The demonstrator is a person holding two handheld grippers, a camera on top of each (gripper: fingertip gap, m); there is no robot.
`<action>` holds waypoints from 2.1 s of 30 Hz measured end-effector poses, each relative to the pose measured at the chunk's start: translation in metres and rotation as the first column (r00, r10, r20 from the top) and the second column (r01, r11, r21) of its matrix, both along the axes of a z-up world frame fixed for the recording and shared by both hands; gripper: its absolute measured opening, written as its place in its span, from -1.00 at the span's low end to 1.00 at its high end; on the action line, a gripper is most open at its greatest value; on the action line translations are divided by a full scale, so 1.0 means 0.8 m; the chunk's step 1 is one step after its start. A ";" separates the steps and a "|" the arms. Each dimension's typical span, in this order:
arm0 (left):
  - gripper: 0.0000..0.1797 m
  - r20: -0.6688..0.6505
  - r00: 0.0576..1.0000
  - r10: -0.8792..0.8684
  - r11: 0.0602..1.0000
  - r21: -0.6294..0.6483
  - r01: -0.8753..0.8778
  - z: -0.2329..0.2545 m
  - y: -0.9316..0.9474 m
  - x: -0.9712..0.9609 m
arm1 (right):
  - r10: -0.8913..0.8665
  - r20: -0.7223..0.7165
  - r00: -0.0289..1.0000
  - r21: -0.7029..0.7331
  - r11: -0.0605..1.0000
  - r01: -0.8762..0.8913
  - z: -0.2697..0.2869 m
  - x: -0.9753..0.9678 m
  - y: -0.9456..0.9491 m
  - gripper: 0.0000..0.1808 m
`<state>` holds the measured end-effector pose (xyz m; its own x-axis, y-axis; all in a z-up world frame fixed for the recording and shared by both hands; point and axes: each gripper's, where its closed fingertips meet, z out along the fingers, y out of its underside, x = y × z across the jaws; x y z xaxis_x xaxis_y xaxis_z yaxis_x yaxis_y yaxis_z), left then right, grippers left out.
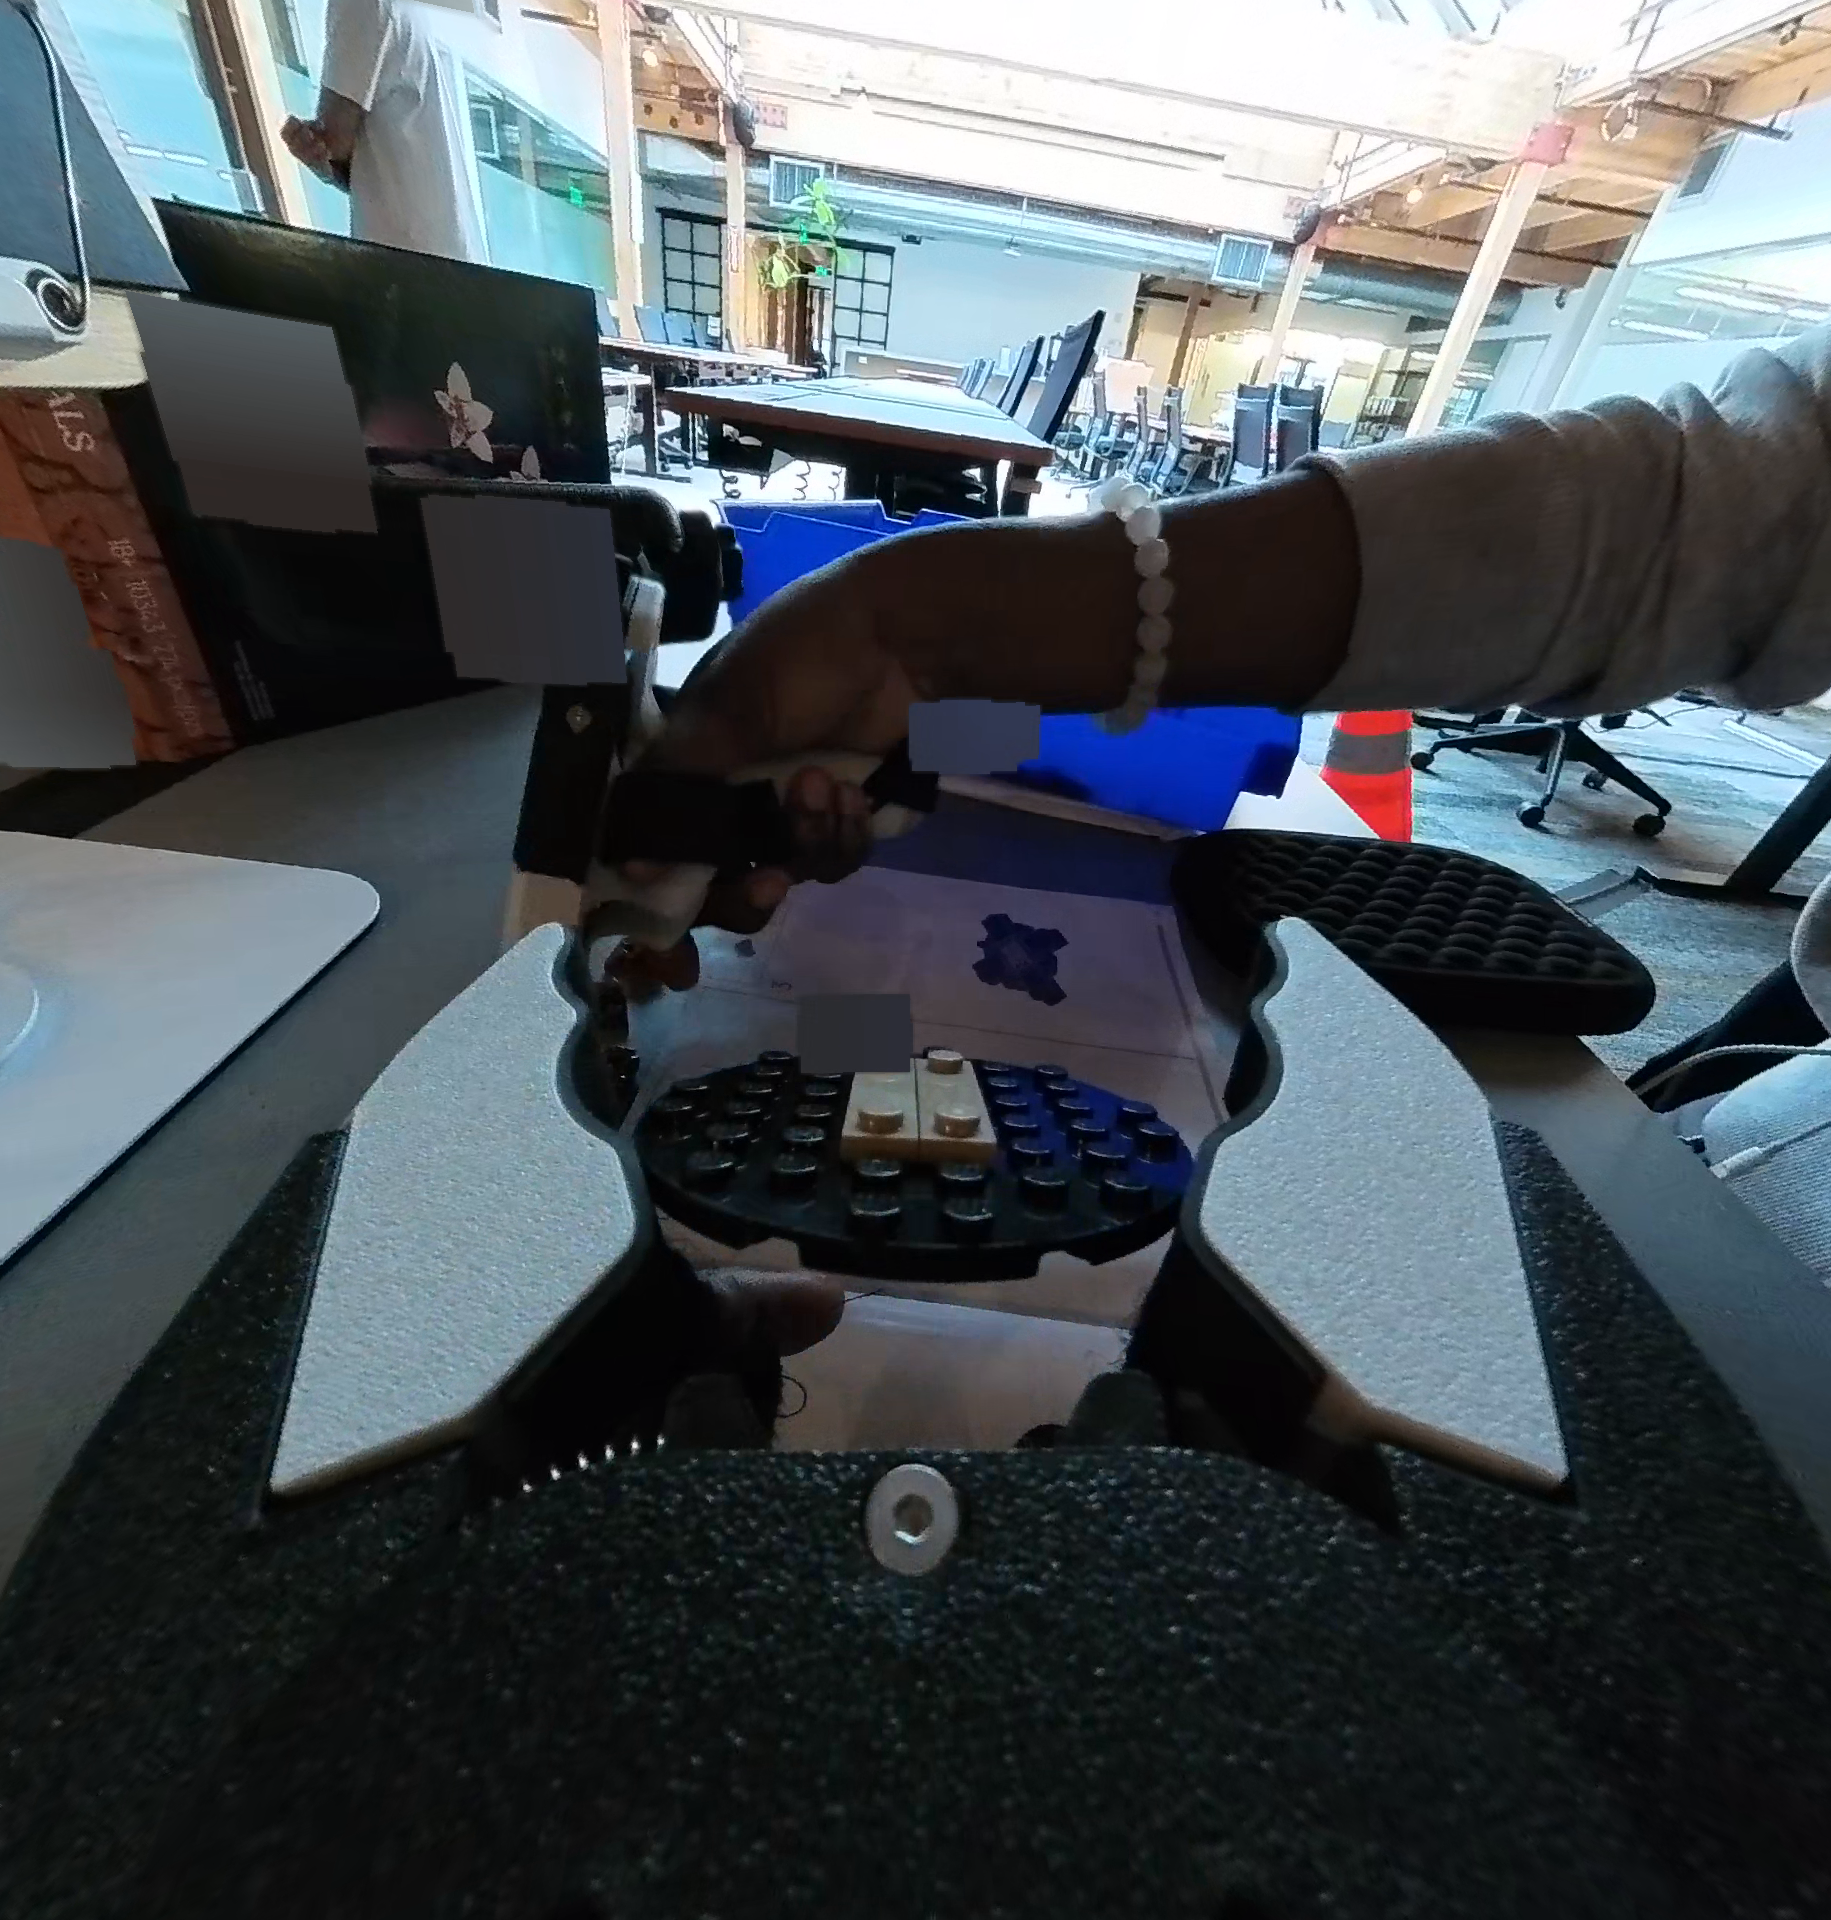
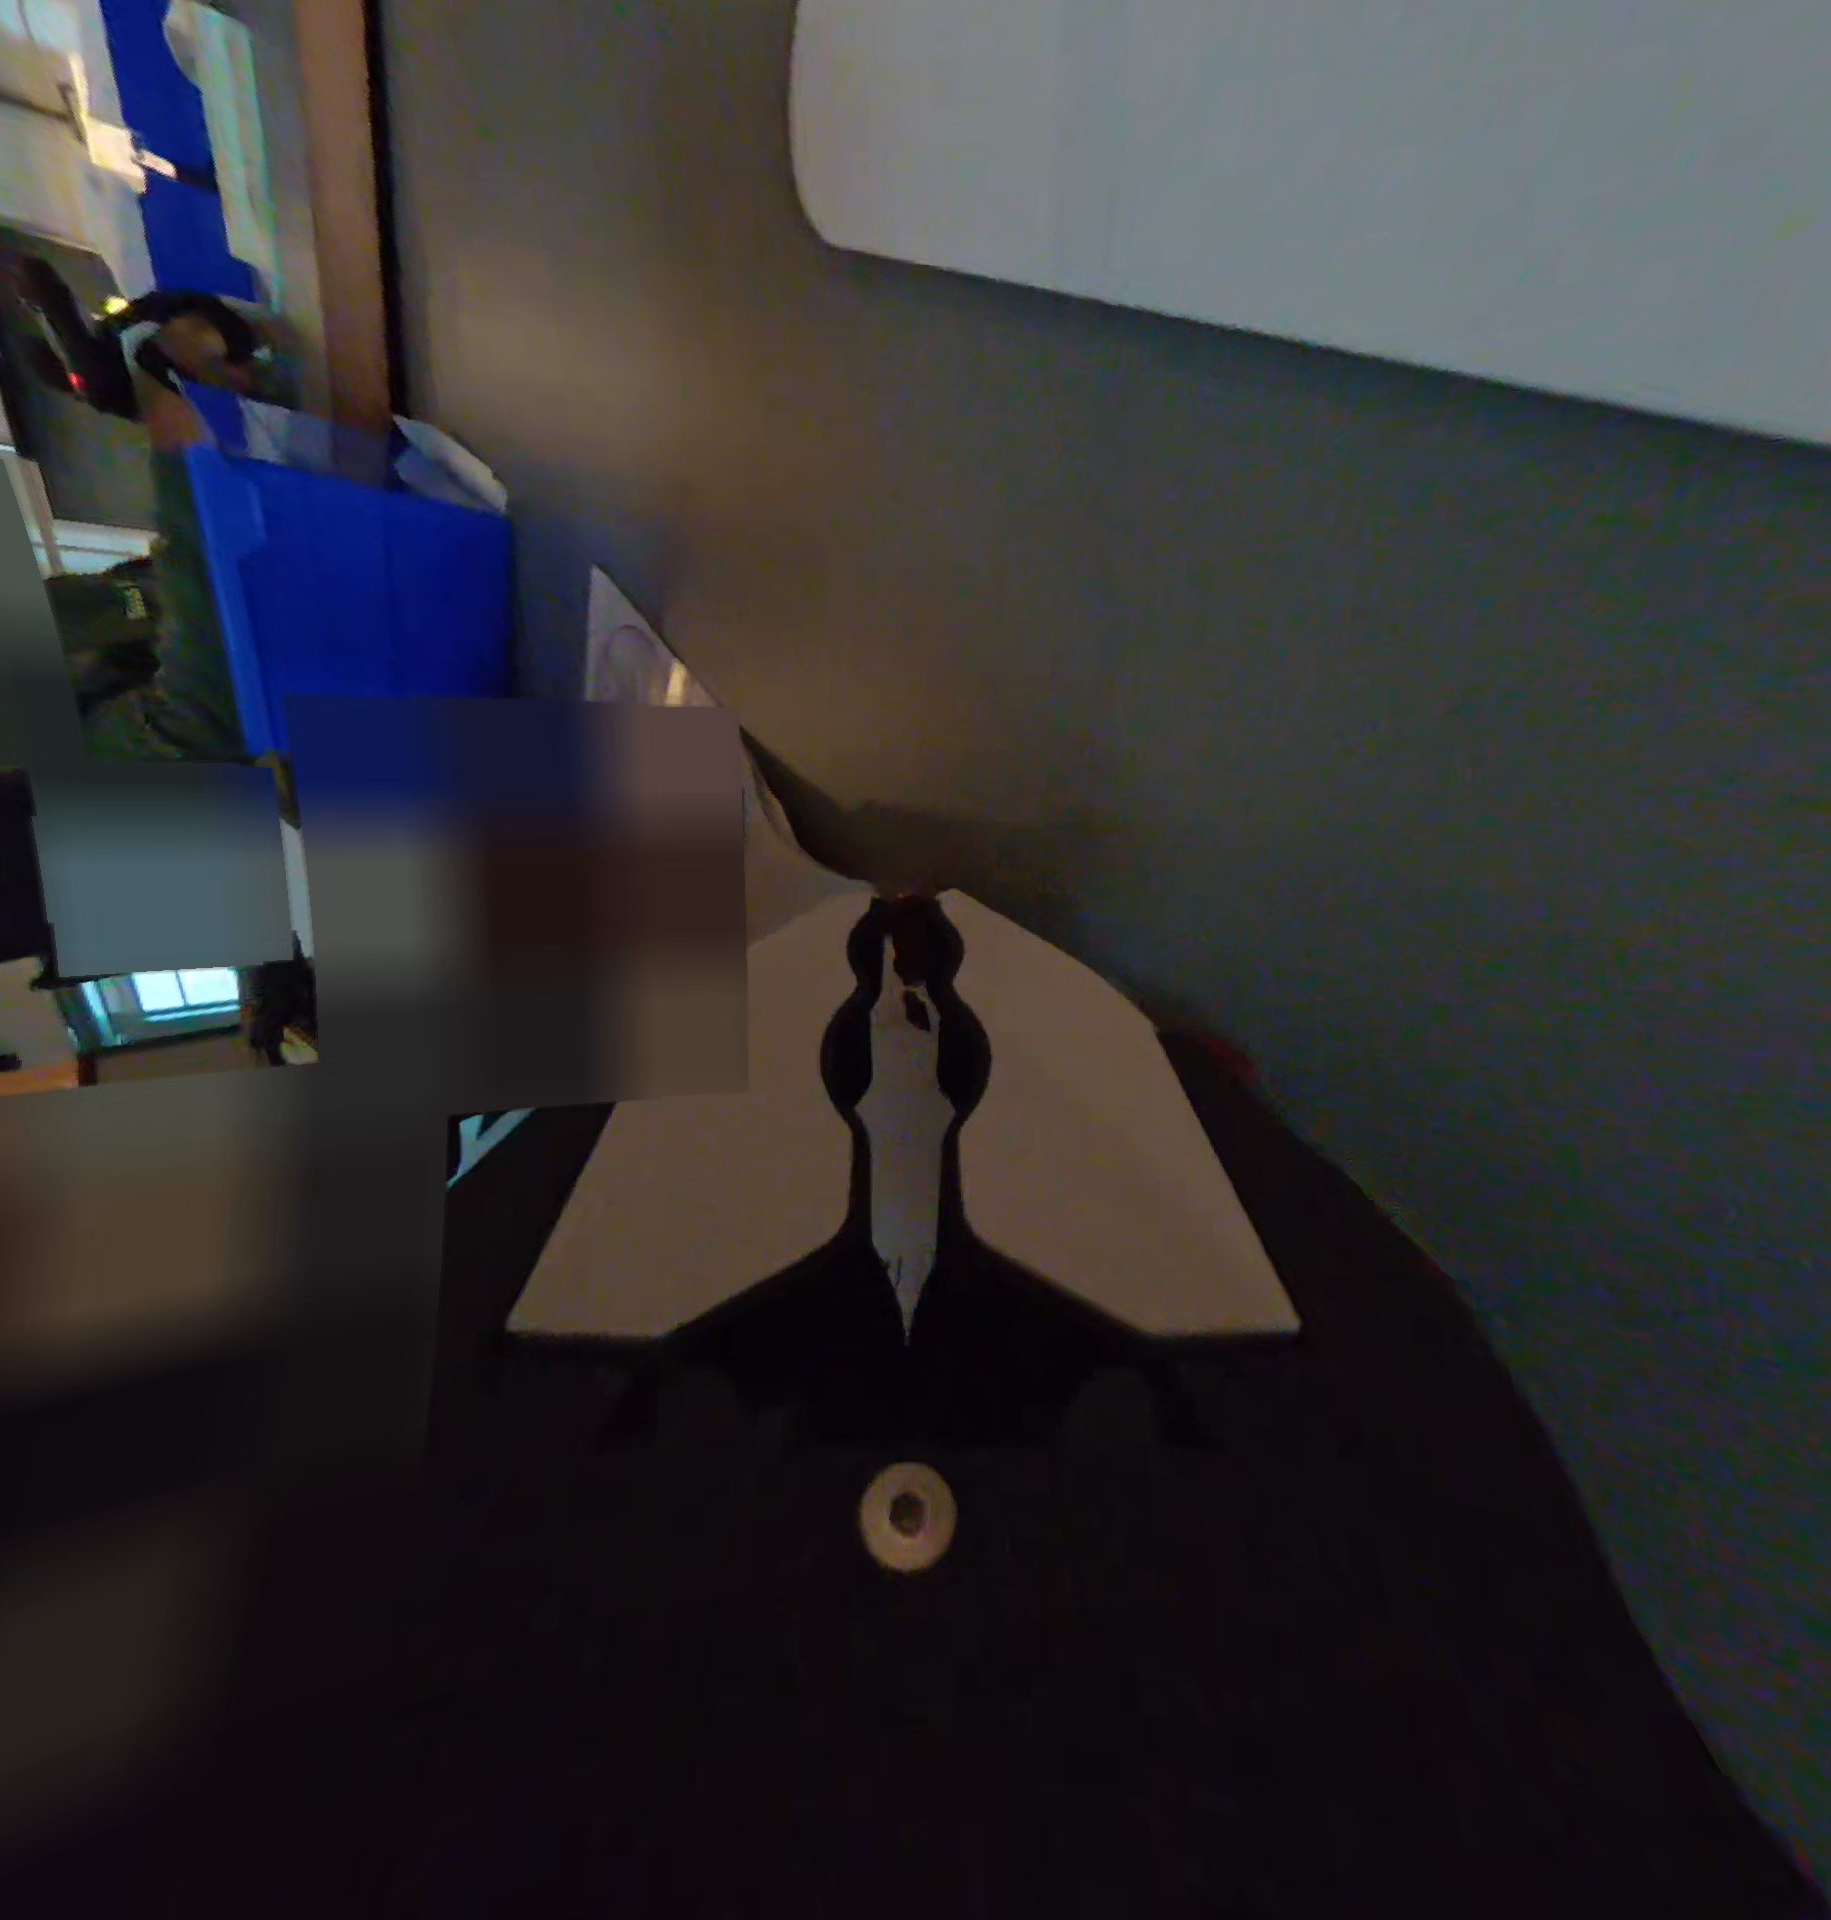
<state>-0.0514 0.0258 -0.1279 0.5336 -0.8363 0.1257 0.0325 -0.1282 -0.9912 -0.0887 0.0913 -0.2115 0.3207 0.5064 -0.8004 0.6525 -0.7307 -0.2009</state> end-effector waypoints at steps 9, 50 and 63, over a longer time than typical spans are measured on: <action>0.28 0.000 1.000 -0.001 1.000 -0.002 0.001 0.000 0.000 0.000 | 0.046 0.049 0.998 0.183 0.982 -0.055 -0.007 0.008 0.013 -0.91; 0.29 0.001 1.000 -0.009 1.000 -0.001 0.009 0.000 -0.001 -0.001 | 0.304 0.579 0.756 0.573 0.508 -0.643 -0.009 0.019 0.035 -0.83; 0.29 -0.018 1.000 -0.005 1.000 0.007 0.005 -0.002 -0.002 0.001 | -0.076 0.186 0.980 0.862 0.492 -0.125 0.068 0.041 0.029 -0.68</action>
<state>-0.0505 0.0242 -0.1295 0.5316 -0.8398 0.1102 0.0137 -0.1216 -0.9925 -0.0558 0.1148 -0.1571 0.3766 0.9188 0.1179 0.7624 -0.2351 -0.6029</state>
